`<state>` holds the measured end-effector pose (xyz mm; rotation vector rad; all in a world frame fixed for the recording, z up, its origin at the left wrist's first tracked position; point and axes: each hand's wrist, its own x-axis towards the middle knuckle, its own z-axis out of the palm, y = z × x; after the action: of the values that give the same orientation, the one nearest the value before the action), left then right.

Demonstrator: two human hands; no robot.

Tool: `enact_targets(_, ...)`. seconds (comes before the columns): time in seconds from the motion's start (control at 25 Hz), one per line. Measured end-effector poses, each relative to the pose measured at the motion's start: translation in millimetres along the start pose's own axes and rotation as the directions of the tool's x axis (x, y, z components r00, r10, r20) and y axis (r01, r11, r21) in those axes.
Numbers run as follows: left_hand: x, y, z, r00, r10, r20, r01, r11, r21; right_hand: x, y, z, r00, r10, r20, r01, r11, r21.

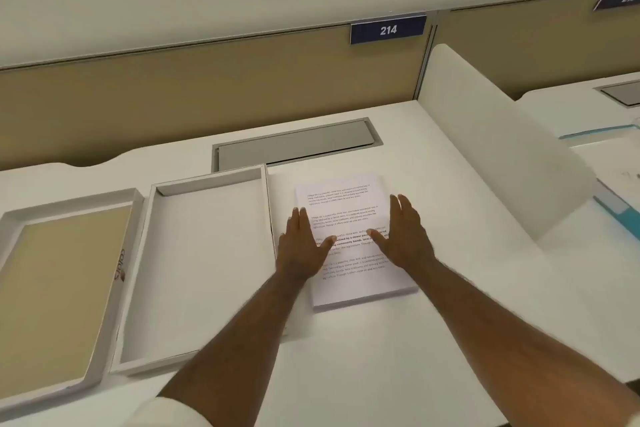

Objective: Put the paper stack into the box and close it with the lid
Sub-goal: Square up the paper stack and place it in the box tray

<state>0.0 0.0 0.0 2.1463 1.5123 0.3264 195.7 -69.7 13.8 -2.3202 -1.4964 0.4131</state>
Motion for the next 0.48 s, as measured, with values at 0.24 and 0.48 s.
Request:
enact_targets(0.24,-0.1,9.2,19.4,0.958,-0.286,-0.001,0.285,0.956,-0.077,9.9,3.9,17.0,0.985,0.108,0.137,-0.125,0.985,0.118)
enact_targets(0.48,22.1,27.6,21.8,0.863,-0.505,0.028,0.497,0.834,-0.240,9.6,7.9,30.0,0.980,0.138,0.144,-0.161,0.974,0.159)
